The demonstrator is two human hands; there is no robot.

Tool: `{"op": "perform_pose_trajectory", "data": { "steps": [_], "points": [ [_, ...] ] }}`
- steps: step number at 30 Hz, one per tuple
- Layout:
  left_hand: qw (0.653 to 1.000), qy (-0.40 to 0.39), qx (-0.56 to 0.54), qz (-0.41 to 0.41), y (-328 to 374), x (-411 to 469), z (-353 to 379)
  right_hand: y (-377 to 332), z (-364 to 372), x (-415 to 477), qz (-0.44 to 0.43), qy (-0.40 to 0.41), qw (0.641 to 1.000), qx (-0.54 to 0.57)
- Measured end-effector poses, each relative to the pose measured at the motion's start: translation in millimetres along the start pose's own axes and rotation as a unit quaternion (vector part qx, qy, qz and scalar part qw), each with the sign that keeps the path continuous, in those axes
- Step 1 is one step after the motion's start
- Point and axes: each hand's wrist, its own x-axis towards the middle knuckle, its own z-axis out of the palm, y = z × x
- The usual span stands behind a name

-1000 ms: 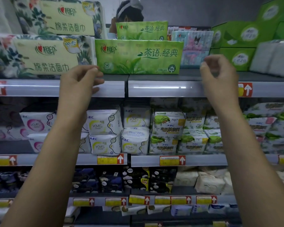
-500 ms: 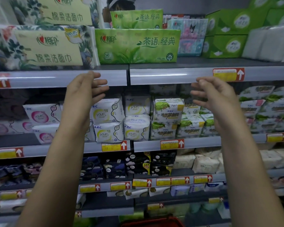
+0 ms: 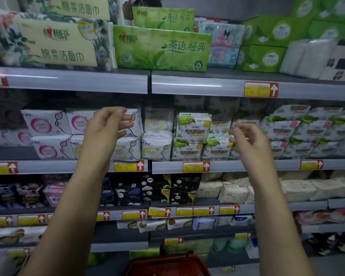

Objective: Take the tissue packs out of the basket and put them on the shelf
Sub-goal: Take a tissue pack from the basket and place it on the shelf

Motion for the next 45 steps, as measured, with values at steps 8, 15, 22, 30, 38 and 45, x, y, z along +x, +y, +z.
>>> {"op": "perform_pose_trajectory", "data": {
  "steps": [8, 15, 22, 30, 38, 45],
  "points": [
    [1.0, 0.006, 0.015, -0.003, -4, -45, 29, 18, -43, -13, -0.003, -0.018, 0.999, -0.028],
    [0.999, 0.012, 0.037, -0.027, -10, -97, 51, 27, -64, -23, -0.009, -0.076, 0.997, -0.004],
    [0.996, 0.024, 0.082, -0.035, -20, -127, 52, 41, -74, -36, 0.004, -0.101, 0.994, 0.044],
    [0.99, -0.024, 0.134, -0.031, -47, -143, 46, 61, -70, -51, 0.018, -0.079, 0.994, 0.068],
    [0.986, -0.076, 0.13, -0.069, -91, -144, 38, 103, -47, -66, 0.056, -0.09, 0.993, 0.048],
    [0.979, -0.08, 0.138, -0.13, -153, -161, 20, 164, -18, -100, 0.098, -0.111, 0.989, -0.006]
  ]
}}
